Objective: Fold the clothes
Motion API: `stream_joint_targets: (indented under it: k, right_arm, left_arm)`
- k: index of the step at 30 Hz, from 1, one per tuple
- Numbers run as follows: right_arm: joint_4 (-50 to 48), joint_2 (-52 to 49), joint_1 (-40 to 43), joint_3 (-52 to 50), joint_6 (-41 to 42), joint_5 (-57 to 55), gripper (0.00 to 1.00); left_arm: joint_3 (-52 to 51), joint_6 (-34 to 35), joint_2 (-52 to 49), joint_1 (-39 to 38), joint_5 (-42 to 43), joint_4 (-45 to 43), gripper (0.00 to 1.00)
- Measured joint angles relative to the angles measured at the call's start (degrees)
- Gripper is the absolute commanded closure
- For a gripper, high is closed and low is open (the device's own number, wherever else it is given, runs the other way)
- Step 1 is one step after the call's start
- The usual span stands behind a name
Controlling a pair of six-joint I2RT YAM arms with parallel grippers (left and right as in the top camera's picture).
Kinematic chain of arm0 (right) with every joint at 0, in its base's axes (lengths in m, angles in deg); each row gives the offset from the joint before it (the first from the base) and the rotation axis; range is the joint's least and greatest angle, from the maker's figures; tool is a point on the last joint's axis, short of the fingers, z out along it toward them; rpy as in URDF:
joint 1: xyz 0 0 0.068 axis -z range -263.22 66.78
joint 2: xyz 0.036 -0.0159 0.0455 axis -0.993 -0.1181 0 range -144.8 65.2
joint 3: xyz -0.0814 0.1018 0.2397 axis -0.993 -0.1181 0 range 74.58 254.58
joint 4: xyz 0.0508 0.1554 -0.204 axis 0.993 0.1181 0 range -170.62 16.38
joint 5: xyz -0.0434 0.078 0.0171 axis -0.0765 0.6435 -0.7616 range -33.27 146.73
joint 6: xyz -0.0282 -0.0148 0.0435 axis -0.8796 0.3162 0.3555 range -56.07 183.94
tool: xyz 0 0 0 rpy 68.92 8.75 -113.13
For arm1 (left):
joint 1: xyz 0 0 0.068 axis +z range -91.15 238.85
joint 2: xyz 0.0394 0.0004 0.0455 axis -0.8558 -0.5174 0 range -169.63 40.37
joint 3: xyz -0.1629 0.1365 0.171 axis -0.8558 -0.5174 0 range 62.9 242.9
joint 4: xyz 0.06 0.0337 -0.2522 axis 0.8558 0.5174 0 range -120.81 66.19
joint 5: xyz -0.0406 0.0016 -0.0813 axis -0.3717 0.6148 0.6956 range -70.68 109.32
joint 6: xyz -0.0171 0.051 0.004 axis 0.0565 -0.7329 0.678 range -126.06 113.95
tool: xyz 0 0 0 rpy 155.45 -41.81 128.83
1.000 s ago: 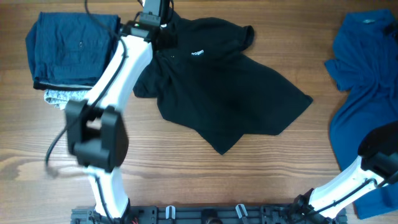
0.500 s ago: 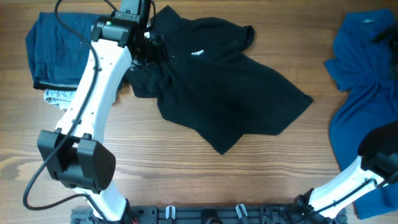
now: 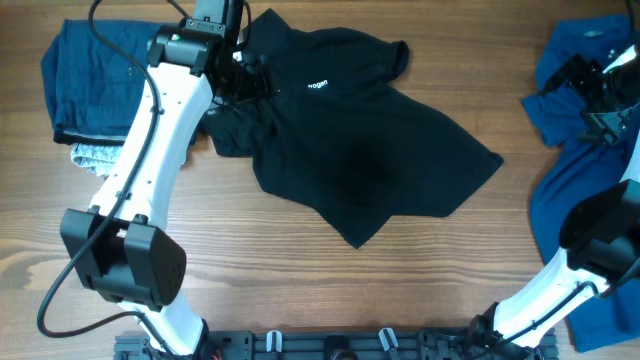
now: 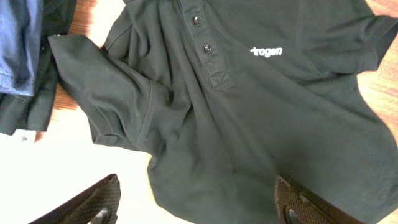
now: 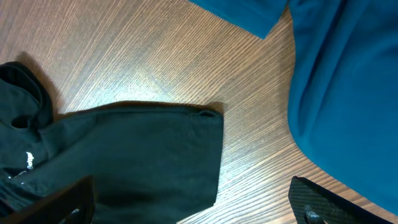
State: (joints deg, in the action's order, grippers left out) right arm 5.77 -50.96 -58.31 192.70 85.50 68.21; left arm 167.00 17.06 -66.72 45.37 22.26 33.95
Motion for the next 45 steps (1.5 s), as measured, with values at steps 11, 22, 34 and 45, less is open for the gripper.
stream_joint_targets:
  k: [11, 22, 34, 45]
  right_arm:
    - [-4.2, 0.0, 0.0, 0.0, -5.0, -0.2, 0.26]
    - [2.7, 0.0, -7.0, -1.6, -9.7, 0.1, 0.96]
    - [-29.1, -0.9, -22.8, -38.3, -8.8, -0.7, 0.95]
    - [-46.6, 1.0, -22.8, -43.8, -5.2, -5.2, 0.96]
  left_arm:
    - [-0.1, 0.0, -1.0, -4.8, 3.0, -11.1, 0.95]
    - [-0.1, 0.0, -10.3, -6.2, 1.4, -11.0, 0.91]
    - [-0.1, -0.1, -13.3, -4.8, 1.4, -11.0, 0.94]
    - [-0.1, -0.1, -13.3, -4.4, 1.4, -11.0, 0.90]
